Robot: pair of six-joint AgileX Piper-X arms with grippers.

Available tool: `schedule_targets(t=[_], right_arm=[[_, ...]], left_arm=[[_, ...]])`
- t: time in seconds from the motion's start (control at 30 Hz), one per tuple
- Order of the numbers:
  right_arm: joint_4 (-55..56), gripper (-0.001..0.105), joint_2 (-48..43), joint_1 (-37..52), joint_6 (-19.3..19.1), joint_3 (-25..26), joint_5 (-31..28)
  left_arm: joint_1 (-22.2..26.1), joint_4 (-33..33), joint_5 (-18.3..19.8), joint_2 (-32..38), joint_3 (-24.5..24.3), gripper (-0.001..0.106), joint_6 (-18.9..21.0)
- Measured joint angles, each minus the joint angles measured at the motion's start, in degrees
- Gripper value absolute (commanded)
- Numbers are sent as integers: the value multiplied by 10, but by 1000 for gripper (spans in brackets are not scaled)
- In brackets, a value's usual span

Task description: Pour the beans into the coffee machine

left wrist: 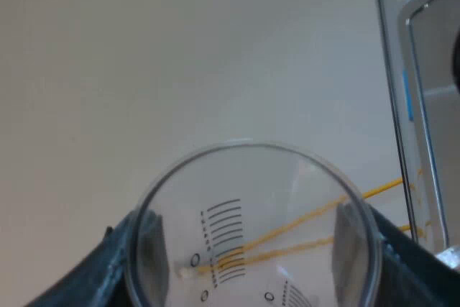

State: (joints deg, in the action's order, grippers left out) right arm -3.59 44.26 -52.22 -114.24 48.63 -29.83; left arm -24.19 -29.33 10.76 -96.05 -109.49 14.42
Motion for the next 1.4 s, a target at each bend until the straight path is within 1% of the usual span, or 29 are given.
schedule_targets(t=[0.13, 0.17, 0.2, 0.27, 0.3, 0.33, 0.57, 0.63, 0.77, 0.87, 0.93, 1.07, 1.2, 1.27, 1.4], right_arm=[[0, 78, 0, 0, 0, 0, 0], [0, 78, 0, 0, 0, 0, 0], [0, 78, 0, 0, 2, 0, 0], [0, 78, 0, 0, 22, 0, 0], [0, 78, 0, 0, 22, 0, 0], [0, 78, 0, 0, 26, 0, 0], [0, 78, 0, 0, 28, 0, 0], [0, 78, 0, 0, 28, 0, 0], [0, 78, 0, 0, 32, 0, 0], [0, 78, 0, 0, 32, 0, 0], [0, 78, 0, 0, 32, 0, 0], [0, 78, 0, 0, 32, 0, 0], [0, 78, 0, 0, 32, 0, 0], [0, 78, 0, 0, 32, 0, 0], [0, 78, 0, 0, 32, 0, 0]], left_arm=[[0, 0, 0, -2, 0, 0, -40], [0, -1, 2, -2, 0, 0, -61], [0, -1, 2, -2, 0, 0, -70], [0, -1, 4, -2, 0, 0, -99], [0, -1, 6, -2, 0, 0, -104], [0, -1, 11, -2, 2, 0, -120], [0, -1, 15, -2, 2, 0, -181], [0, -2, 23, -2, 2, 0, -188], [1, -4, 54, -2, 2, 0, -205], [1, -4, 58, -2, 2, 0, -237], [1, -4, 58, -2, 2, 0, -248], [1, -4, 67, -2, 2, 0, -252], [1, -4, 67, -2, 2, 0, -252], [1, -4, 76, -2, 2, 0, -264], [1, -6, 80, -8, 2, 0, -283]])
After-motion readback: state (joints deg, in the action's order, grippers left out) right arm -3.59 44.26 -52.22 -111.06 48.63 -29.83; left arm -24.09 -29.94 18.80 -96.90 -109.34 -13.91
